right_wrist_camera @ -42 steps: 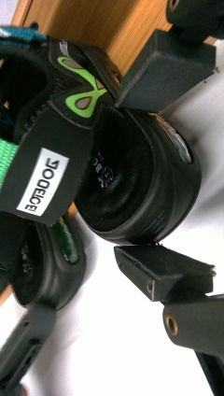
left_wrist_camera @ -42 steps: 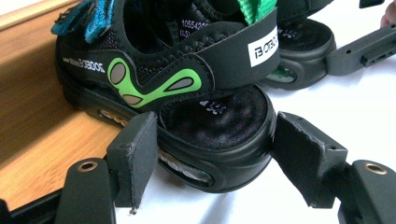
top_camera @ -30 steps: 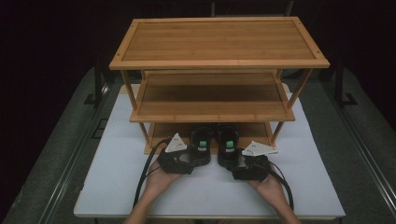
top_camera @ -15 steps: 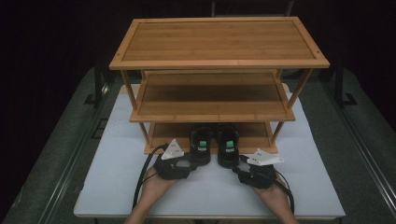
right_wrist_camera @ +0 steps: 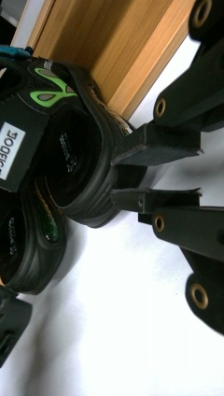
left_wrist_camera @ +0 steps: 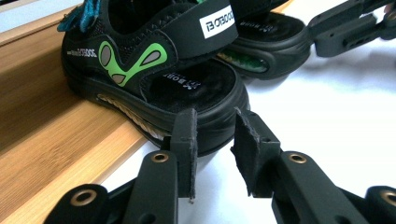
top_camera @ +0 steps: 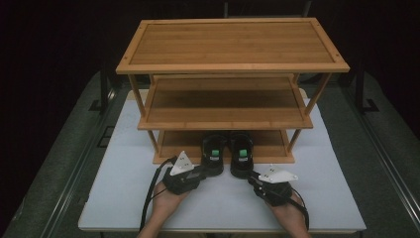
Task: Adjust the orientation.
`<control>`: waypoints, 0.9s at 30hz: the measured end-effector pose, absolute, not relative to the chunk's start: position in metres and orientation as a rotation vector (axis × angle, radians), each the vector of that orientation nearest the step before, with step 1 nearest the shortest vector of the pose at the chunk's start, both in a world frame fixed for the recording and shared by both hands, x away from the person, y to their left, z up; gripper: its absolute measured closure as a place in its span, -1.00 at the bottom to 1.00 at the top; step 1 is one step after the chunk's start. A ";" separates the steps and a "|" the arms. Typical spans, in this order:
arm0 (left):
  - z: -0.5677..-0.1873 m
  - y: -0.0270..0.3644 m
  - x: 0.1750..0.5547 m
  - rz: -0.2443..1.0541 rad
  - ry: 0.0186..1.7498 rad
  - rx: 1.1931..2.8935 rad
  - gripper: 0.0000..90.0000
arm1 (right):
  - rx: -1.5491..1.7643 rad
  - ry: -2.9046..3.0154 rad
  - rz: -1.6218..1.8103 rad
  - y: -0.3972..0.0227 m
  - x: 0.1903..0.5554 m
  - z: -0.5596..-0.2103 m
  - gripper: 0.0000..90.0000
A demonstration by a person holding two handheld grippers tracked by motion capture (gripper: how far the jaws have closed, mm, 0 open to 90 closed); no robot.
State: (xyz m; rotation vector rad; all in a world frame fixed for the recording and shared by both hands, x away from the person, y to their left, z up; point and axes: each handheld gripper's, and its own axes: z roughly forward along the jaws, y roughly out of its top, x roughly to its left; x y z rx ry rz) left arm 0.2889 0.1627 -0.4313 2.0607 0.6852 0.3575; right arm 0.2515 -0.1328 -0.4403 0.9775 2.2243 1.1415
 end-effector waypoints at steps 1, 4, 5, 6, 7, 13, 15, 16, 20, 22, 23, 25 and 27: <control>-0.431 0.163 0.289 0.351 0.687 2.059 0.58 | 0.975 2.225 1.145 -0.132 0.252 -0.440 0.68; -0.431 0.161 0.289 0.352 0.688 2.055 0.59 | 0.963 2.236 1.157 -0.130 0.255 -0.439 0.68; -0.431 0.160 0.290 0.354 0.688 2.055 0.59 | 0.966 2.233 1.165 -0.129 0.255 -0.439 0.68; -0.431 0.160 0.290 0.346 0.690 2.052 0.59 | 0.962 2.234 1.166 -0.127 0.256 -0.439 0.69; -0.431 0.159 0.290 0.346 0.687 2.054 0.59 | 0.959 2.235 1.168 -0.126 0.257 -0.439 0.70; -0.432 0.157 0.292 0.360 0.703 2.043 0.59 | 0.962 2.227 1.179 -0.122 0.260 -0.438 0.71; -0.432 0.157 0.292 0.367 0.710 2.039 0.59 | 0.963 2.222 1.180 -0.121 0.261 -0.438 0.72; -0.432 0.156 0.292 0.372 0.714 2.035 0.59 | 0.966 2.220 1.182 -0.121 0.261 -0.438 0.72; -0.433 0.155 0.294 0.389 0.734 2.030 0.59 | 0.977 2.208 1.178 -0.120 0.264 -0.439 0.74; -0.433 0.153 0.296 0.397 0.741 2.028 0.59 | 0.989 2.198 1.177 -0.120 0.266 -0.439 0.74; -0.433 0.152 0.296 0.404 0.746 2.028 0.59 | 0.992 2.193 1.176 -0.120 0.267 -0.439 0.74; -0.433 0.150 0.298 0.413 0.753 2.027 0.59 | 1.000 2.185 1.171 -0.120 0.270 -0.439 0.74; -0.433 0.149 0.300 0.424 0.764 2.028 0.59 | 1.004 2.177 1.167 -0.119 0.271 -0.440 0.74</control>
